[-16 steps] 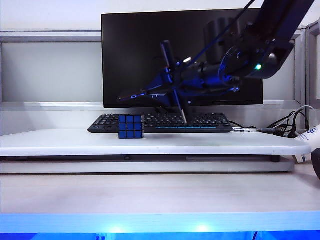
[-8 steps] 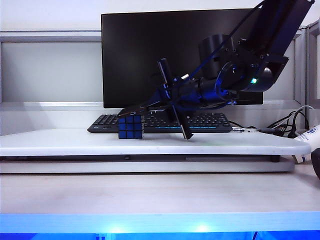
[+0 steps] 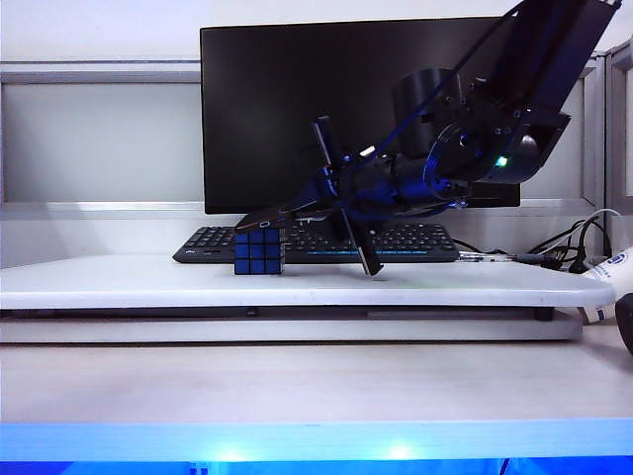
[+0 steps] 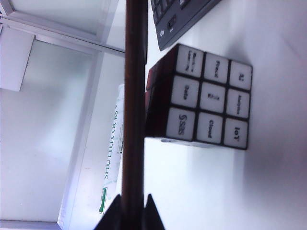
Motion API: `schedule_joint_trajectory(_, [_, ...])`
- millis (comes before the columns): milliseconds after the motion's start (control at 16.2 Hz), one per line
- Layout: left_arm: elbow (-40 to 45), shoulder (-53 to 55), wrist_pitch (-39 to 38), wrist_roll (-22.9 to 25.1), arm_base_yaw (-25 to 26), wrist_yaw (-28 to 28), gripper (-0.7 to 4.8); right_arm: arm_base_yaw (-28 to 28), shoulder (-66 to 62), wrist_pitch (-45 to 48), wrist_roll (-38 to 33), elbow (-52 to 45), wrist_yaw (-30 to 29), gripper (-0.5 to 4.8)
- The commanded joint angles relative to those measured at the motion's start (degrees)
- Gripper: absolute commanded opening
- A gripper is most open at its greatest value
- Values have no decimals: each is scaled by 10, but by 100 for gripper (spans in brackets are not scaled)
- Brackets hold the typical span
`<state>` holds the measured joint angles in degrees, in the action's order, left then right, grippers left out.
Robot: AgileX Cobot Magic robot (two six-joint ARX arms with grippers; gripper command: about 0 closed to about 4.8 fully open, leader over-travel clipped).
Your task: Put the phone on top of the Rubik's Cube.
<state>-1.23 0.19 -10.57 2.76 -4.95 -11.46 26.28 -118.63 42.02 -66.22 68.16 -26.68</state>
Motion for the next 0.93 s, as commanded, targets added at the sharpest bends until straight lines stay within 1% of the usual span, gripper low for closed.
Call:
schedule_joint_trajectory(62, [0, 0, -11, -2, 1, 3, -6, 1, 4, 19, 1, 9, 11, -9])
schedule_joint_trajectory(432, [0, 0, -11, -2, 1, 3, -5, 1, -1, -4, 1, 53, 11, -9])
schedule_joint_trajectory(678, [0, 0, -11, -2, 1, 3, -5, 4, -8, -22, 0, 54, 9, -9])
schedule_joint_trajectory(925, [0, 0, -11, -2, 1, 10, -6, 5, -14, -17, -3, 54, 10, -9])
